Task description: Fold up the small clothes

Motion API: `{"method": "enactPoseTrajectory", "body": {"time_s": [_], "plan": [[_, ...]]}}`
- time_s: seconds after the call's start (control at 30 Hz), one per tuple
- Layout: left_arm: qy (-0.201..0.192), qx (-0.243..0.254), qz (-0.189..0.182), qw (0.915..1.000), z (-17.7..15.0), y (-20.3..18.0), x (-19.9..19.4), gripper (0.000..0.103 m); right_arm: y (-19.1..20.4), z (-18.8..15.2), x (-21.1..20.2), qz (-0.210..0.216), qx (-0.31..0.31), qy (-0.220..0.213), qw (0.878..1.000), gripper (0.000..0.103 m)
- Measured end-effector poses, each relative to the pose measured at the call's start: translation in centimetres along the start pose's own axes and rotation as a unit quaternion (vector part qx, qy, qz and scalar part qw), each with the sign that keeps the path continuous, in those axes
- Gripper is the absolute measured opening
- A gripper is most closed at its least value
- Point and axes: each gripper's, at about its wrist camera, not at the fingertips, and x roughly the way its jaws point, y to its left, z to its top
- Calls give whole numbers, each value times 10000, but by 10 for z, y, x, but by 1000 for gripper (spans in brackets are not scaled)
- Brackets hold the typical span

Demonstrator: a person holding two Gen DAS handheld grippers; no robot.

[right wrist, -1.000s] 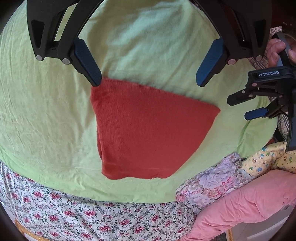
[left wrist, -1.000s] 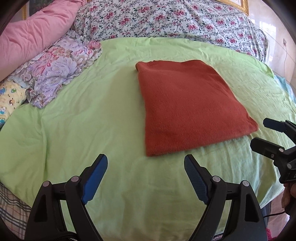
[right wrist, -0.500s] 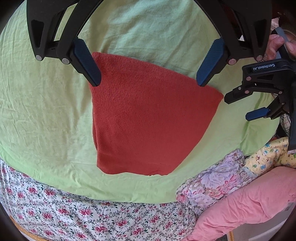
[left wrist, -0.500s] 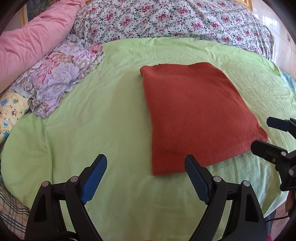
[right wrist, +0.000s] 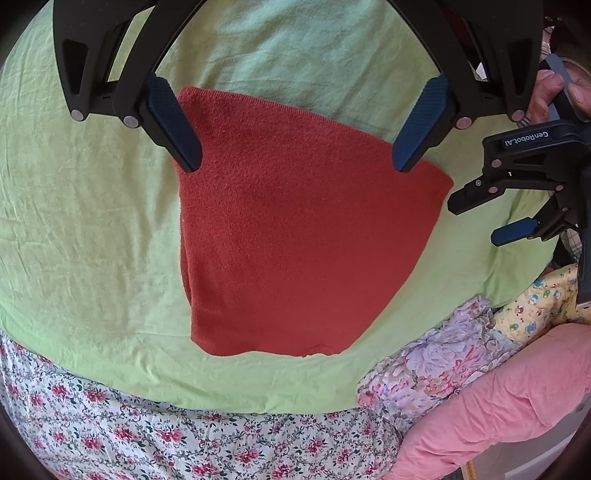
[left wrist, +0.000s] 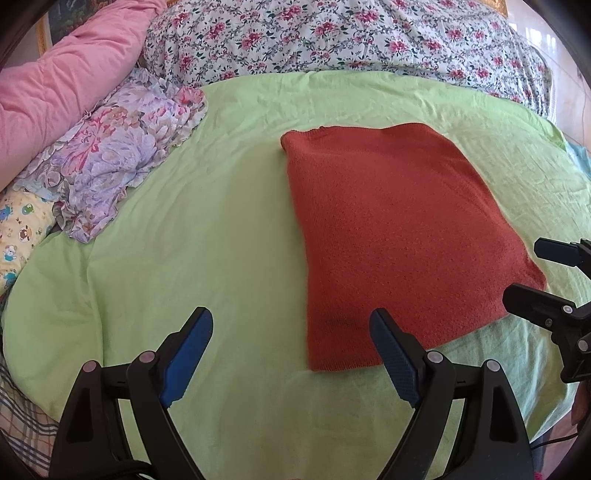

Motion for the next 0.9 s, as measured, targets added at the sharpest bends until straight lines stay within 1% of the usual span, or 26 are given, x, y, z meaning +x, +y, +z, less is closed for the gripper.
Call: {"method": "enactPoseTrajectory", "body": {"time_s": [0.53, 0.9], "plan": [[106, 84, -45, 9999, 14, -3, 12, 88, -16, 18, 16, 70, 190, 164, 9997, 102], [140, 71, -99, 9998, 16, -6, 15, 88, -20, 20, 23, 127, 243, 232, 9994, 102]]}}
